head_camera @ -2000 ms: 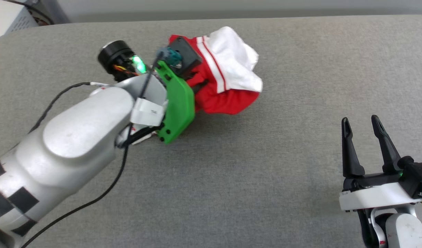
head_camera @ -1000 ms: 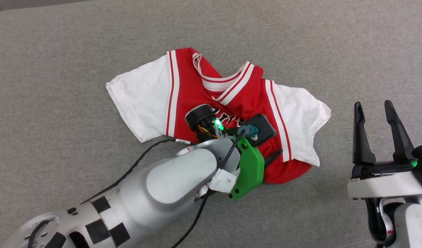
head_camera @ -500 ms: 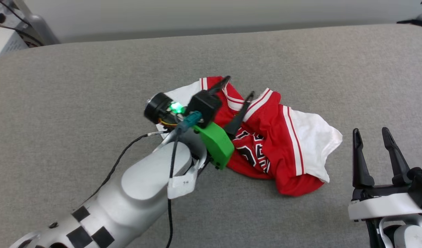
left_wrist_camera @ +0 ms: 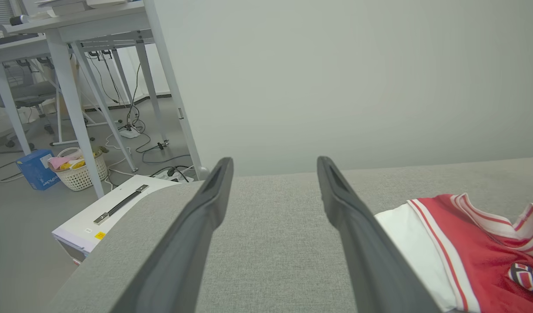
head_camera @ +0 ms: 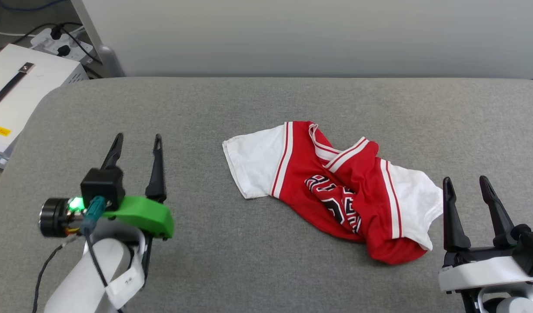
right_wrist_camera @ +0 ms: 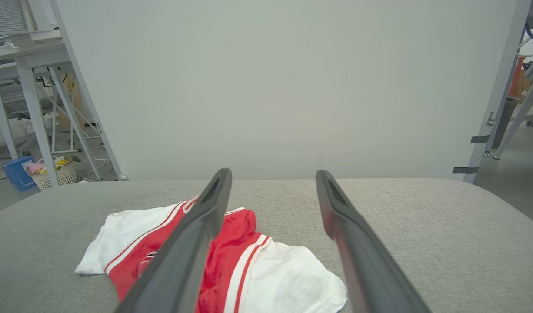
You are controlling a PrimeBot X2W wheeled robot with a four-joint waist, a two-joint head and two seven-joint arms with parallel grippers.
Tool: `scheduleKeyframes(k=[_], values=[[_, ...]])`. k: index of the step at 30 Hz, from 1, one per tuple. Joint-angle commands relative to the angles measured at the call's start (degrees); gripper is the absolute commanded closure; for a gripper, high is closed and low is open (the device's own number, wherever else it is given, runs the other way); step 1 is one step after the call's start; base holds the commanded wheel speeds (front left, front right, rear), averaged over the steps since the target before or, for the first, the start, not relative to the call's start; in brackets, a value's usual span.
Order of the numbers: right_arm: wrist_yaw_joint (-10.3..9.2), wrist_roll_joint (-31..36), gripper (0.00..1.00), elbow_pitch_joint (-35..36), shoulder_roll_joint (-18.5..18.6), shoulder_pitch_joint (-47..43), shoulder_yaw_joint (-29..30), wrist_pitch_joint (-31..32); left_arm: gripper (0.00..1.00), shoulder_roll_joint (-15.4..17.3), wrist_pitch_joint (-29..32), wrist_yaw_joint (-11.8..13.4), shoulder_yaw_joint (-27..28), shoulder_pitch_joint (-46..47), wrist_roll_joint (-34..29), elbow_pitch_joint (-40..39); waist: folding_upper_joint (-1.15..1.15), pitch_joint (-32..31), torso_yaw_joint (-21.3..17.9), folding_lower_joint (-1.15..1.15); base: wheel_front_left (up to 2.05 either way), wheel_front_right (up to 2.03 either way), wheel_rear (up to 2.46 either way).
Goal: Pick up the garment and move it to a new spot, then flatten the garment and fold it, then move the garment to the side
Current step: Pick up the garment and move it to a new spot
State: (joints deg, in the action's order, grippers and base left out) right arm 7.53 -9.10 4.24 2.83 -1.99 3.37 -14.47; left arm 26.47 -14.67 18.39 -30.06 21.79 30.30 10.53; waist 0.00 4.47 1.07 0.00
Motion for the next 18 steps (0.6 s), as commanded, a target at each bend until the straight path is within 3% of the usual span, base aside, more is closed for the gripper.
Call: scheduleKeyframes(k=[1, 7, 18], values=[[-0.04, -0.28, 0.0, 0.13, 0.05, -0.91, -0.1, -0.52, 0.0, 0.02, -0.32, -0.27, 2.21, -3.02, -1.1, -1.15, 0.0, -1.15, 0.8, 0.0, 0.0, 0.0, 0.0], [-0.04, -0.51, 0.0, -0.51, 0.05, -2.12, -0.97, -0.52, 0.0, -3.14, -0.32, -4.14, 12.74, -14.82, -5.87, -4.91, 0.0, -2.66, 1.03, 0.0, 0.0, 0.0, 0.0], [-0.04, -1.19, 0.0, -4.14, 0.05, -4.4, -3.57, -0.52, 0.0, -13.04, -0.32, -12.02, 20.26, -24.21, -15.22, -4.16, 0.0, -4.41, 0.55, 0.0, 0.0, 0.0, 0.0]])
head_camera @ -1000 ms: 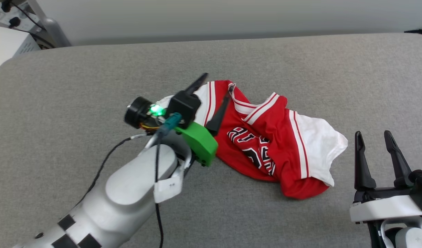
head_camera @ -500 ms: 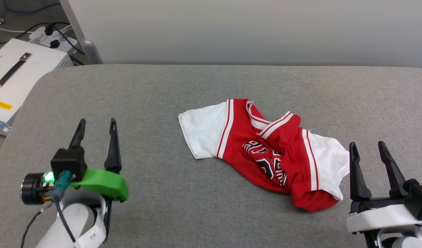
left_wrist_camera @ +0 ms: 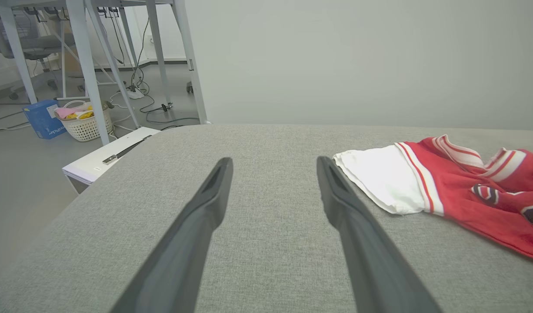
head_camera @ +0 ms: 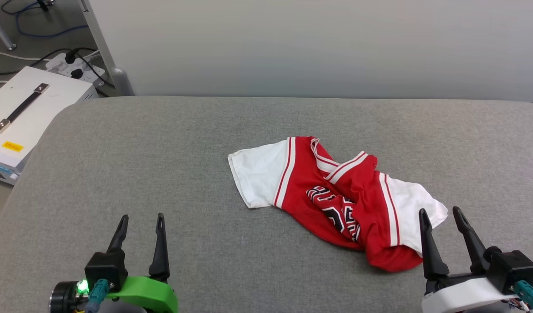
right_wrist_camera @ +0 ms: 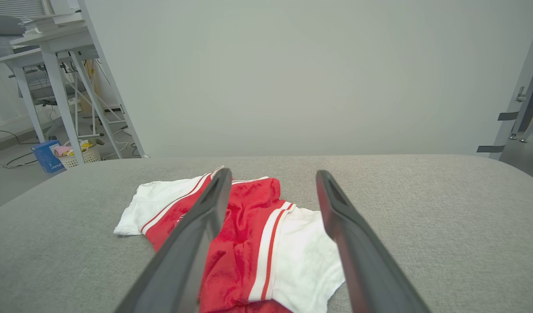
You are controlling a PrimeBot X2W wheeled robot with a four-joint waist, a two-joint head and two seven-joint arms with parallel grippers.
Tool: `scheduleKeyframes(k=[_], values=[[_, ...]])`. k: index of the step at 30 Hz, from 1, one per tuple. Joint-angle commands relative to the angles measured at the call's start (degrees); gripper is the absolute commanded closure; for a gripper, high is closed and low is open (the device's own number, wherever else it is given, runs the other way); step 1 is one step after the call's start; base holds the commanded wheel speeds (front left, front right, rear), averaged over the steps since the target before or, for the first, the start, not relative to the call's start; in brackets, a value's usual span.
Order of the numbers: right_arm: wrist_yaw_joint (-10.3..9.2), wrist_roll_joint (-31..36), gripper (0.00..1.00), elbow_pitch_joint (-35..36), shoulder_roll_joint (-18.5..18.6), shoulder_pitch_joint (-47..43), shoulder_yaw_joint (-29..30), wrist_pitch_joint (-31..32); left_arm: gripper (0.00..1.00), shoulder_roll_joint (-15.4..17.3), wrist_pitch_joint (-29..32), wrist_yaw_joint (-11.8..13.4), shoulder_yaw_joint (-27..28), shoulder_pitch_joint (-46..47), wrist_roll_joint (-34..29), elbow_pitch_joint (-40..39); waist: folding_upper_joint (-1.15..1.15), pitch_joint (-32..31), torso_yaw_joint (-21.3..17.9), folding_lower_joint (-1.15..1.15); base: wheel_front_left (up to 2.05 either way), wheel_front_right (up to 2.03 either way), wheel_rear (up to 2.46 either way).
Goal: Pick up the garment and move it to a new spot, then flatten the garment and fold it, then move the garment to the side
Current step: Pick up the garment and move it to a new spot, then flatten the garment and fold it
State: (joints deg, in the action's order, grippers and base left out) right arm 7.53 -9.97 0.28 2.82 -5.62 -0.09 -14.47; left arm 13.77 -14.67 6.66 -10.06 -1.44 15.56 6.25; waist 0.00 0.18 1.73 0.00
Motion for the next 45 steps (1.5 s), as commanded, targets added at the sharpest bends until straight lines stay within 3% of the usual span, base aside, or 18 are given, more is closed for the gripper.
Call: scheduleKeyframes(k=[1, 16, 25, 36, 45], values=[[-0.04, -0.22, 0.0, -0.47, 0.06, -0.98, -0.23, -0.52, 0.0, -0.84, -0.32, -0.78, 0.67, -1.2, -1.01, 0.27, 0.0, -0.19, -0.15, 0.0, 0.0, 0.0, 0.0], [-0.04, -1.97, 0.0, -3.18, 0.06, -3.28, -0.15, -0.52, 0.0, -6.16, -0.32, -6.87, 6.38, -2.58, -6.7, 2.9, 0.0, -0.73, -0.41, 0.0, 0.0, 0.0, 0.0], [-0.04, -1.59, 0.0, -3.13, 0.06, -2.41, -0.46, -0.52, 0.0, -7.16, -0.32, -9.65, 8.33, -0.91, -8.49, 4.83, 0.0, 0.07, -0.71, 0.0, 0.0, 0.0, 0.0], [-0.04, 0.63, 0.0, -1.41, 0.06, 1.92, -1.25, -0.52, 0.0, 0.54, 0.91, -13.89, 3.81, 21.45, -8.03, 12.79, 0.0, 5.14, -3.78, 0.0, 0.0, 0.0, 0.0], [-0.04, 3.28, 0.0, 0.56, 0.06, 6.97, -2.59, -0.52, 0.0, 10.27, 18.38, -14.13, -12.41, 43.8, 5.78, 16.3, 0.0, 12.96, -7.29, 0.0, 0.0, 0.0, 0.0]])
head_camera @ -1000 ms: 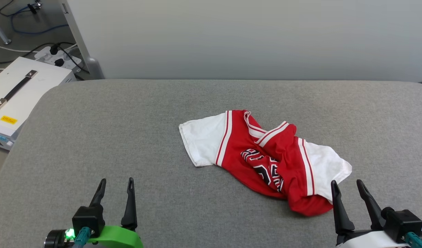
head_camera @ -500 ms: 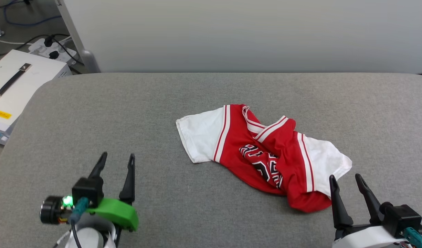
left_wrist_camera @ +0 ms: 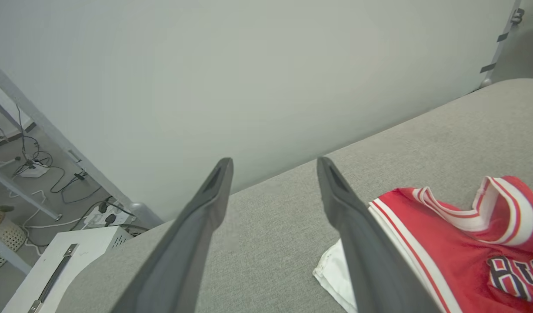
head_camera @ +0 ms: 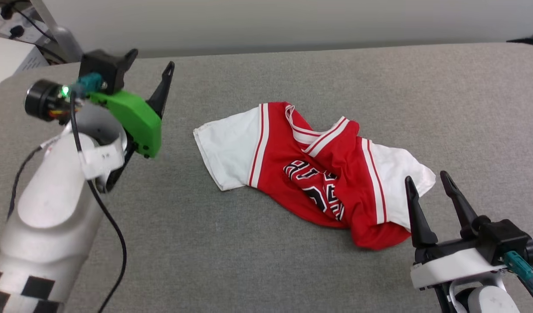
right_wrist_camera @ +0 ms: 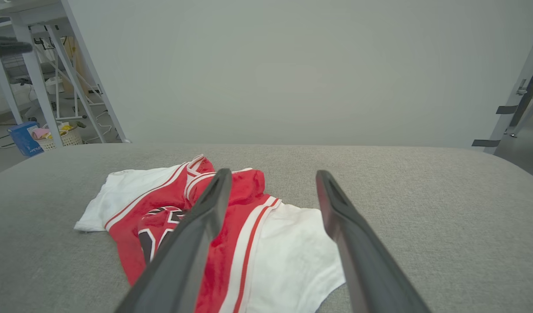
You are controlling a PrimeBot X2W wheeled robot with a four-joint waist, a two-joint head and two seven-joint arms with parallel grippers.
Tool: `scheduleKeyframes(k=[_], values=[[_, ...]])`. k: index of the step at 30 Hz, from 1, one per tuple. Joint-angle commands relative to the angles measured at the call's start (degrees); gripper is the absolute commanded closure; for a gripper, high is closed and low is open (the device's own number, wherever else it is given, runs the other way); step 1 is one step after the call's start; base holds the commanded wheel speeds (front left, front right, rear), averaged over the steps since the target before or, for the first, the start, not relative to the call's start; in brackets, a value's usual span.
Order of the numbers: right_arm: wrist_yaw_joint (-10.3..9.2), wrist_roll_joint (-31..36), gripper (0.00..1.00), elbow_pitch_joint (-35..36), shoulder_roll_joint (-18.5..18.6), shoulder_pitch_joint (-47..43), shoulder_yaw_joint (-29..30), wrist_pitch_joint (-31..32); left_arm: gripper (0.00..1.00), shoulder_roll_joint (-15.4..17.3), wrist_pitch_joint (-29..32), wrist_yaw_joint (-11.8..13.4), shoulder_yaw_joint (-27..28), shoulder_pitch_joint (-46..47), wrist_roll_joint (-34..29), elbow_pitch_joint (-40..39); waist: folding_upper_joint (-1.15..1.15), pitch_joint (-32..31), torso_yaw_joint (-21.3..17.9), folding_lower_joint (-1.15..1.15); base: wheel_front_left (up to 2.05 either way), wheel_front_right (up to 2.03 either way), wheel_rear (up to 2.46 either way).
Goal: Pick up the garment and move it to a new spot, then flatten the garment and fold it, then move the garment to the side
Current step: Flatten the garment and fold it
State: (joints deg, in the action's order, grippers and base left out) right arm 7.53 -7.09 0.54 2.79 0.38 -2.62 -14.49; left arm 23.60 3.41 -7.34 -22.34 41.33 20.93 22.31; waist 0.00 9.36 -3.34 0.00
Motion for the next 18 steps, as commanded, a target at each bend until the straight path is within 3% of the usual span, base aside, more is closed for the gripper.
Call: scheduleKeyframes(k=[1, 10, 18], values=[[-0.04, 0.5, 0.0, 0.46, 0.09, 1.4, -0.06, -0.51, 0.0, 1.22, 2.31, -0.13, -1.74, 3.11, 1.79, 0.56, 0.0, 4.48, -2.42, 0.0, 0.0, 0.0, 0.0], [-0.04, 0.3, 0.0, 1.31, 0.09, 5.07, -0.47, -0.51, 0.0, 6.69, 27.51, -0.13, -18.13, 18.24, 18.07, 4.53, 0.0, 11.58, -5.18, 0.0, 0.0, 0.0, 0.0], [-0.04, -0.49, 0.0, 1.93, 0.09, 7.34, -0.31, -0.51, 0.0, 10.69, 40.51, -0.14, -29.69, 23.54, 28.74, 4.93, 0.0, 16.71, -7.17, 0.0, 0.0, 0.0, 0.0]])
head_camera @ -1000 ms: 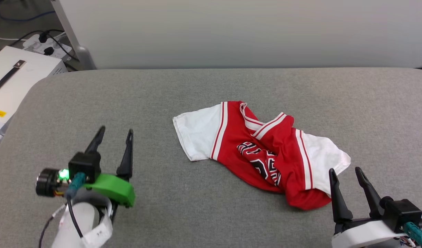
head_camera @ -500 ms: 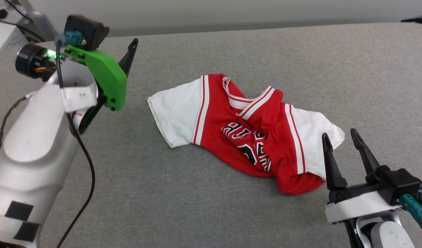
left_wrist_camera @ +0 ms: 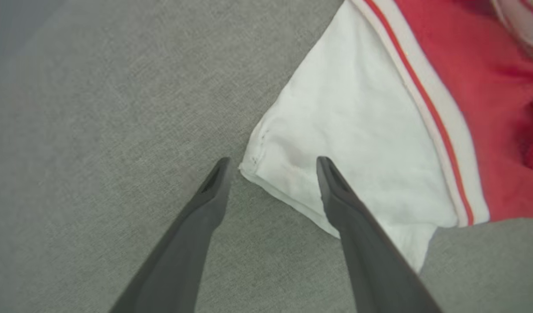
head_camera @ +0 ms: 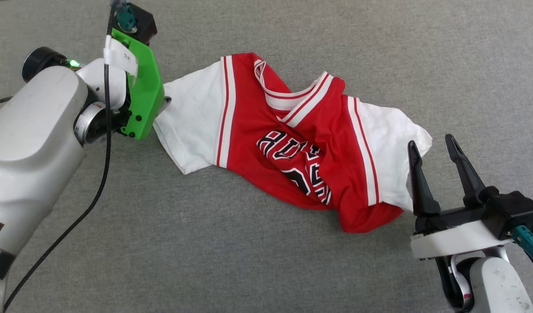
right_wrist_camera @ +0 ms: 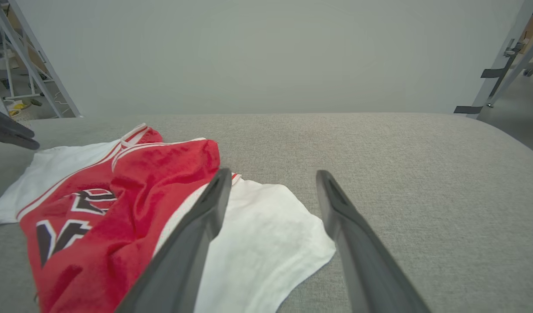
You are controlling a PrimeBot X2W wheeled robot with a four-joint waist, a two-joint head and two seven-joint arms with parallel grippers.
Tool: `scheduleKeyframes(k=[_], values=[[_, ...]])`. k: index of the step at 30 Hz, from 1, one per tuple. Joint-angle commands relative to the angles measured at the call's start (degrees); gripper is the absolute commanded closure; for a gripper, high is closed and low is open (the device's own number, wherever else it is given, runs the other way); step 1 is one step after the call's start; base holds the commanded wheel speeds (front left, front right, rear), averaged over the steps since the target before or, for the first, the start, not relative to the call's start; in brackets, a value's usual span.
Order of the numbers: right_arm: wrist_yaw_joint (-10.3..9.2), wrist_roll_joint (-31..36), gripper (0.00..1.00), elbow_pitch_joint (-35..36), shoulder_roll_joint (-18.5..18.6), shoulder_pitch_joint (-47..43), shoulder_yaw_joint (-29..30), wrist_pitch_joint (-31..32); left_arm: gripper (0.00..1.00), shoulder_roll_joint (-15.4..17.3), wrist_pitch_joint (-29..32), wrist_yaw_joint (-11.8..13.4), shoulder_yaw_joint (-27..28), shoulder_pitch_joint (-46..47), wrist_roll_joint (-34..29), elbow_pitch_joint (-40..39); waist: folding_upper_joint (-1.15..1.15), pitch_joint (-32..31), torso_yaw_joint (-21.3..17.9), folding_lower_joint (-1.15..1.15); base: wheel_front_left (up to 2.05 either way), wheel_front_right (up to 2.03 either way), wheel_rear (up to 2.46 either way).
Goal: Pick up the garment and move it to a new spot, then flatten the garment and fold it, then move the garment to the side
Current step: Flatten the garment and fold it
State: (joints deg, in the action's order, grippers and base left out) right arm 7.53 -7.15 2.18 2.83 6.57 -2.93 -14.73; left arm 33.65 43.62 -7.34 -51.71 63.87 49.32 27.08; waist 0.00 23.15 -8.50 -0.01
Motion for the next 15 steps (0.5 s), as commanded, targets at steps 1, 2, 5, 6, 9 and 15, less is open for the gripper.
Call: scheduleKeyframes(k=[1, 2, 5, 6, 9, 15], values=[[-0.04, -0.51, 0.0, 0.34, 0.05, 1.4, -0.06, -0.27, 0.0, 1.1, 1.03, -0.14, -1.42, 1.41, 0.84, 0.48, 0.0, 3.38, -2.18, 0.01, 0.0, 0.0, 0.0], [-0.04, -0.59, 0.0, 0.42, 0.05, 1.71, -0.1, -0.27, 0.0, 1.47, 1.91, -0.14, -2.62, 1.83, 1.58, 0.98, 0.0, 4.01, -2.33, 0.01, 0.0, 0.0, 0.0], [-0.04, -0.82, 0.0, 0.57, 0.05, 2.46, -0.29, -0.27, 0.0, 1.99, 2.84, -0.14, -5.0, 2.68, 2.87, 3.19, 0.0, 5.22, -2.65, 0.01, 0.0, 0.0, 0.0], [-0.04, -0.93, 0.0, 0.59, 0.05, 2.7, -0.43, -0.27, 0.0, 1.94, 2.84, -0.14, -5.59, 2.67, 3.58, 4.27, 0.0, 5.53, -2.77, 0.01, 0.0, 0.0, 0.0], [-0.04, -1.25, 0.0, 0.49, 0.05, 3.1, -0.81, -0.27, 0.0, 1.81, 3.27, -0.14, -8.63, 1.56, 4.89, 5.97, 0.0, 5.82, -3.08, 0.01, 0.0, 0.0, 0.0], [-0.04, -1.73, 0.0, 0.34, 0.05, 2.68, 0.33, -0.27, 1.0, 3.2, 0.36, -0.14, -13.55, 0.56, 7.06, 5.16, 0.0, 4.25, -2.05, 0.01, 0.0, 0.0, 0.0]])
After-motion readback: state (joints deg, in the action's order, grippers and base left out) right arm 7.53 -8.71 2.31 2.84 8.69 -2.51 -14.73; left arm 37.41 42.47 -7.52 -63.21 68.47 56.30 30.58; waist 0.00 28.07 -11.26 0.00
